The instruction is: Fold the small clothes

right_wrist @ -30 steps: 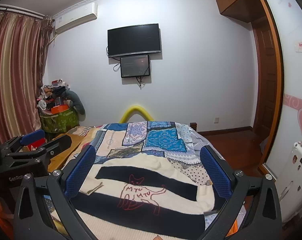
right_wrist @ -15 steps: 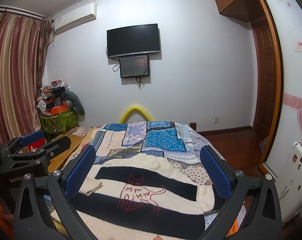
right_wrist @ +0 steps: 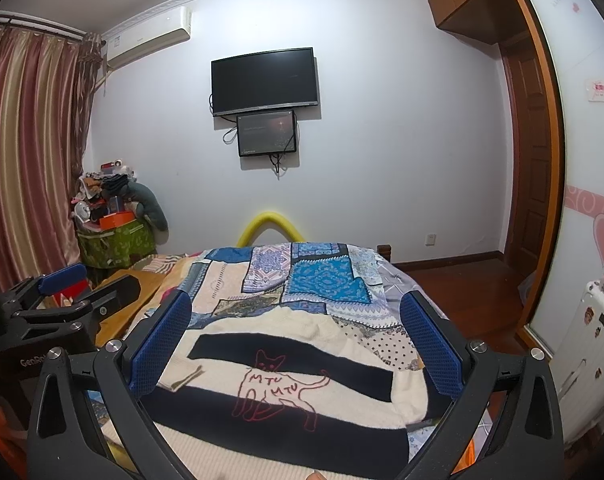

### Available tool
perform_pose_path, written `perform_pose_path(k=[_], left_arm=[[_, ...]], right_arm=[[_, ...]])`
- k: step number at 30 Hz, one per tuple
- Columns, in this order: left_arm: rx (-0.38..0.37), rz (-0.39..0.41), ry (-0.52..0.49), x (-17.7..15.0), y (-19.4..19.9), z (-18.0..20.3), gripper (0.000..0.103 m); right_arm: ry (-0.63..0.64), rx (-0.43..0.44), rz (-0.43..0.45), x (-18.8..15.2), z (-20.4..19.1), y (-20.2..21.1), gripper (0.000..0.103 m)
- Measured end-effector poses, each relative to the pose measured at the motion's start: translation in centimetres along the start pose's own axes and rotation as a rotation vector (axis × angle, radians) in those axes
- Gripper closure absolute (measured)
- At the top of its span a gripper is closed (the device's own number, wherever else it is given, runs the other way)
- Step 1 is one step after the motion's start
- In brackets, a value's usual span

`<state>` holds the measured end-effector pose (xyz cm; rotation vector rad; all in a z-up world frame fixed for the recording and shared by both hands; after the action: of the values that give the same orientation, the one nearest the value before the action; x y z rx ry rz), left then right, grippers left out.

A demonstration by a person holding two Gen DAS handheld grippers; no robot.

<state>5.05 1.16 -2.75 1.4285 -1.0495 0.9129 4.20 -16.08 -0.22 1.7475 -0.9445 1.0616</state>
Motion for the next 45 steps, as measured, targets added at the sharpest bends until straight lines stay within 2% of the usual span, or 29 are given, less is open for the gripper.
perform_pose_path(k=[24,33,37,45], left_arm=[[-0.003,-0.002,0.002,0.0,0.1,0.0,0.0],[-0.023,-0.021,0.01,-0.4,-1.1,-0.8,0.0],[0.003,-0.049,0.04,-0.9,-2.6,-2.3,0.0],[0.127,-0.157,0.067,-2.7,-7.0,-8.1,0.0]], right_arm=[[-0.003,0.001,-0.01,-0.2,0.0,-0.3,0.0],[-0.01,-0.016,-0.034,-0.7,0.8,-1.9,0.0],[-0.031,-0.025,-0.066,-1.1,1.8,-3.5,0.0],[-0.048,-0.075,-0.14,-2.0,4.6,-7.8,0.0]])
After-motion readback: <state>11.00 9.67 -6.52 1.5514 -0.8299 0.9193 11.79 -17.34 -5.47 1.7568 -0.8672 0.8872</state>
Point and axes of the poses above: each gripper's, at about its wrist camera, not at the fingertips, and y roughly against the way its jaws point, z to its right, x to its top, the point moved 4 cm from there along -y, roughly the way its jaws point, and after that the axes turned 11 degrees about -y, right-handed, at the moved point
